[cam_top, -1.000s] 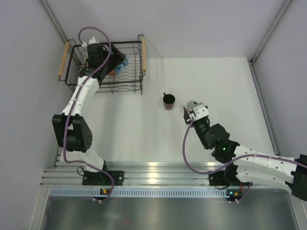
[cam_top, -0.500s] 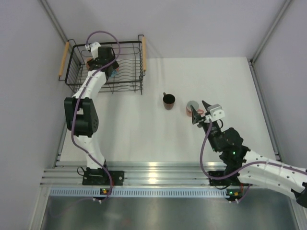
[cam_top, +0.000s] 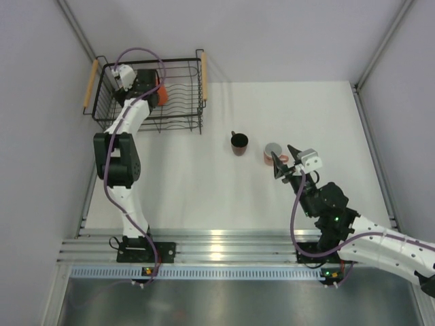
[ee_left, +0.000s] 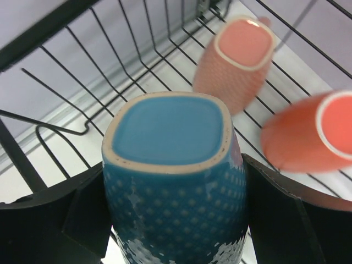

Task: Load the cups into the dish rack

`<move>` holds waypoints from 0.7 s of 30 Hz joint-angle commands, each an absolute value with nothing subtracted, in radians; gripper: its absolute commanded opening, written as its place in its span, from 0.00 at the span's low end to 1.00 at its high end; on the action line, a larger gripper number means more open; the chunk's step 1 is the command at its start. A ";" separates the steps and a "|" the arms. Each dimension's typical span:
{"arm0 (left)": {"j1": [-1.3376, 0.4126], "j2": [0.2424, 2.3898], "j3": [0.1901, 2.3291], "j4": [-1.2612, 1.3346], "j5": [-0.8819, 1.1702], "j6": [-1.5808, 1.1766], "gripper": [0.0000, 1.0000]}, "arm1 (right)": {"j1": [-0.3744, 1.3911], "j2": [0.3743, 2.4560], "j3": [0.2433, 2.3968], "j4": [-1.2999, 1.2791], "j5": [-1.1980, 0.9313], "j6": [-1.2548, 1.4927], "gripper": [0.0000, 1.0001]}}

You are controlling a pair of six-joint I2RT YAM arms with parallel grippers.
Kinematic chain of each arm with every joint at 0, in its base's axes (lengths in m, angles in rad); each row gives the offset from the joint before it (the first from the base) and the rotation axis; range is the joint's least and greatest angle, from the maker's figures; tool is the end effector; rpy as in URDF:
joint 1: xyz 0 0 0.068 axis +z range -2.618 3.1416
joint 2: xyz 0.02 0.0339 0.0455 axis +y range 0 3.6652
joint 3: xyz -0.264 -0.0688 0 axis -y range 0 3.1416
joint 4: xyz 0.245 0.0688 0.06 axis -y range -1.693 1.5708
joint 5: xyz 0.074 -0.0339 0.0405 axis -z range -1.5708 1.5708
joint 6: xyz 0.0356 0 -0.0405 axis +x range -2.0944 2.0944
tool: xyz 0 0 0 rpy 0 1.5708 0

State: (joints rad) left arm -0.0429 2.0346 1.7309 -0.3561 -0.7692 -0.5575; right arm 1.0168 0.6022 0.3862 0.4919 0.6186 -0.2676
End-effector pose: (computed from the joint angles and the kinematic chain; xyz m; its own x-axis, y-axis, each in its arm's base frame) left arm 0.4691 0.0046 0.2726 -0.2455 -0.3699 -0.8960 -0.7638 0.6430 -0.0562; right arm 0.0984 0.1199 0.2972 0.2438 -0.0154 -0.9697 -0.3472 0.9322 -0.1021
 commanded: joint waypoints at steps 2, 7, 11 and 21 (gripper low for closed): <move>-0.041 2.106 1.859 -0.293 -0.968 -0.556 0.00 | 1.003 0.577 0.408 0.479 0.604 -0.239 0.54; -0.041 2.213 1.959 -0.295 -1.055 -0.535 0.00 | 1.003 0.557 0.400 0.472 0.607 -0.239 0.55; -0.041 2.270 2.045 -0.296 -1.127 -0.535 0.00 | 1.003 0.554 0.399 0.471 0.607 -0.242 0.55; -0.037 2.399 2.186 -0.298 -1.164 -0.519 0.00 | 0.991 0.581 0.390 0.485 0.618 -0.247 0.57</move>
State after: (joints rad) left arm -0.0437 2.3795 2.0964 -0.3531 -1.0901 -0.5434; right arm 1.0096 0.5758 0.3859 0.4671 0.6189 -0.2569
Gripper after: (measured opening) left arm 0.856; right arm 0.563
